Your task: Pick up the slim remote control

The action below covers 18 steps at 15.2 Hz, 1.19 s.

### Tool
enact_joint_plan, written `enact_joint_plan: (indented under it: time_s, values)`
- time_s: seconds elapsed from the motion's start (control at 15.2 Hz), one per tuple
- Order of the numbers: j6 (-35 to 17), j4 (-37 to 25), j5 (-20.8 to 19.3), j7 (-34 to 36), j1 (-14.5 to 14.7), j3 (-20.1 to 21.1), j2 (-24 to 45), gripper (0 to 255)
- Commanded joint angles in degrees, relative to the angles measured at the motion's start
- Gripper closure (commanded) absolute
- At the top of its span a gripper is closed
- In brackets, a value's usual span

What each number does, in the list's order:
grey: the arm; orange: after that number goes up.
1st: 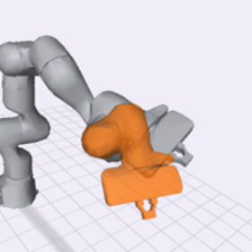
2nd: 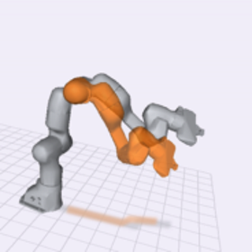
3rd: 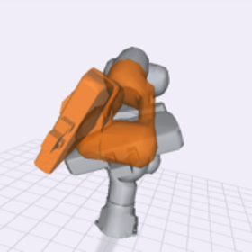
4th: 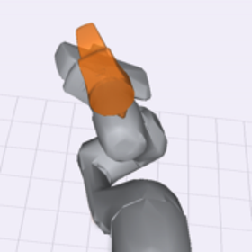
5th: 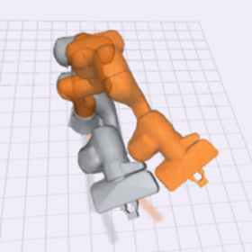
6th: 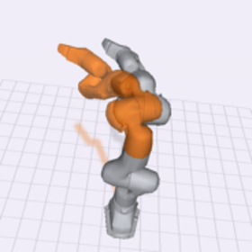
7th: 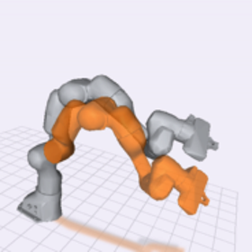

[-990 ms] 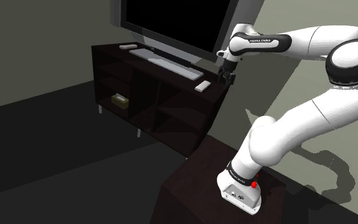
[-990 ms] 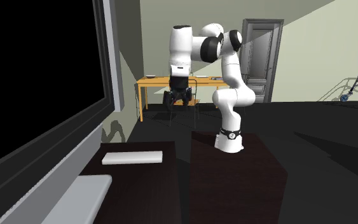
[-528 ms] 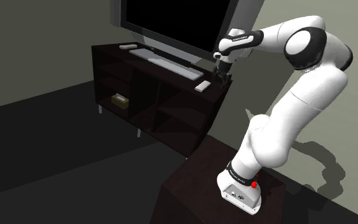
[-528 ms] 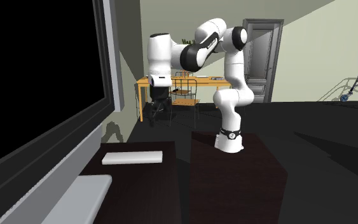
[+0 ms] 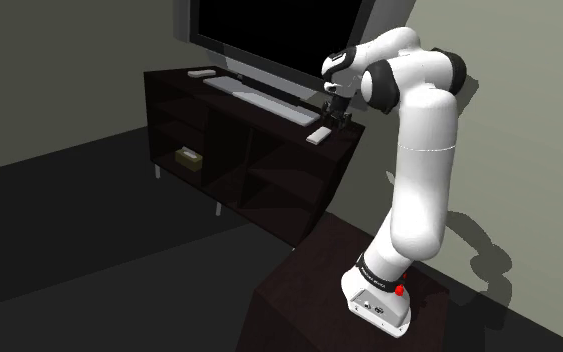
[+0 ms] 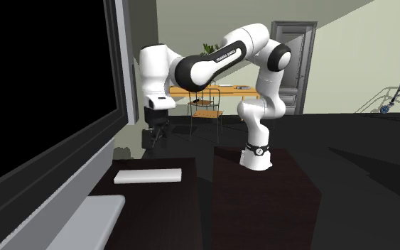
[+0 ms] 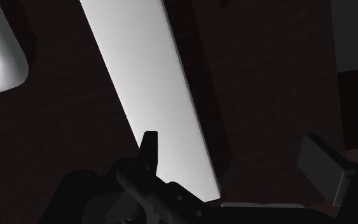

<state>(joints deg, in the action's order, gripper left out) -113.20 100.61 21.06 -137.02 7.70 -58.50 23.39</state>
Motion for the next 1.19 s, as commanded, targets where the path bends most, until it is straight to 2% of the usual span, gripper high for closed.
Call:
enact_joint_plan:
  time_s: [0.0, 0.13, 0.79, 0.86, 0.92, 0.99, 1.12]
  values:
    - [2.04, -6.57, 4.54, -5.66, -6.2, 4.38, 5.92, 0]
    - [3.96, -12.78, 7.05, -9.26, -10.6, 7.7, 10.41, 0]
    - [-0.61, -9.75, 8.61, -10.36, -11.22, 9.53, 12.24, 0]
    - [0.88, -12.36, 8.99, -9.85, -12.11, 9.97, 13.46, 255]
    - [-0.2, -11.26, 9.09, -9.43, -11.32, 10.12, 13.41, 255]
    - [-0.87, -11.23, 10.04, -10.65, -12.44, 10.57, 14.49, 255]
    - [-2.12, -9.57, 10.3, -11.87, -12.75, 10.45, 14.26, 255]
